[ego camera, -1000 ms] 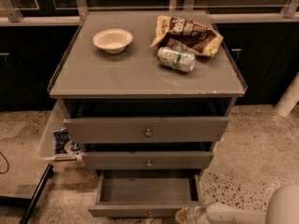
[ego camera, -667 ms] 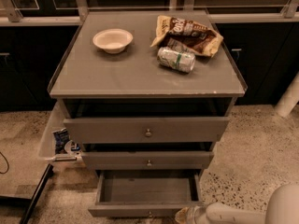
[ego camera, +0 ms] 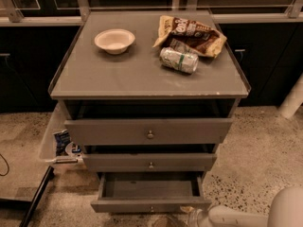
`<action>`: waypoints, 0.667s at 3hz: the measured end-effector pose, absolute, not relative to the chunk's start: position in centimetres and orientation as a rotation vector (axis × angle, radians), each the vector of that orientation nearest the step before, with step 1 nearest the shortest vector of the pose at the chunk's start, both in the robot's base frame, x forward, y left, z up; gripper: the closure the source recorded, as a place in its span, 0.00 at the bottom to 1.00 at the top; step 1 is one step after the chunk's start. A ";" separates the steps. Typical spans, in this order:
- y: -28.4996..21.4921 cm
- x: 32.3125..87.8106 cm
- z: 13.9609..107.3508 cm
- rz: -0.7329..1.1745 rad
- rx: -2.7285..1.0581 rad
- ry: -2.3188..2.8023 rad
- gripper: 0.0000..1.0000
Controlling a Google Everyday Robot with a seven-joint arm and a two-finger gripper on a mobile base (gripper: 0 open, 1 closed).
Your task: Close bottom drawer
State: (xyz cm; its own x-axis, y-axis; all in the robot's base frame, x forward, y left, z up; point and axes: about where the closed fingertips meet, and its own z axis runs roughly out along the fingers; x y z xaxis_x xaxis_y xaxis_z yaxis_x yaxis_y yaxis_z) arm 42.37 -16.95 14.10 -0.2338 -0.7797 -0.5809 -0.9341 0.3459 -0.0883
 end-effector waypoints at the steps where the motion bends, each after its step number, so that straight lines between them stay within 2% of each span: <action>1: -17.6 43.9 13.9 0.337 -1.489 2.084 0.19; 2: -19.1 46.5 14.5 0.319 -1.481 2.039 0.42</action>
Offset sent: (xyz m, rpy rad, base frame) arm 0.0839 -0.0472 0.0202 0.0421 -0.1012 0.0224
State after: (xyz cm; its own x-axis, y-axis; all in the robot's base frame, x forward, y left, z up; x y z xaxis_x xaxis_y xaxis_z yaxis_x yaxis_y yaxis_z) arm 46.53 -19.10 14.49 -0.2044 -0.7830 -0.5874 -0.9250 0.3509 -0.1459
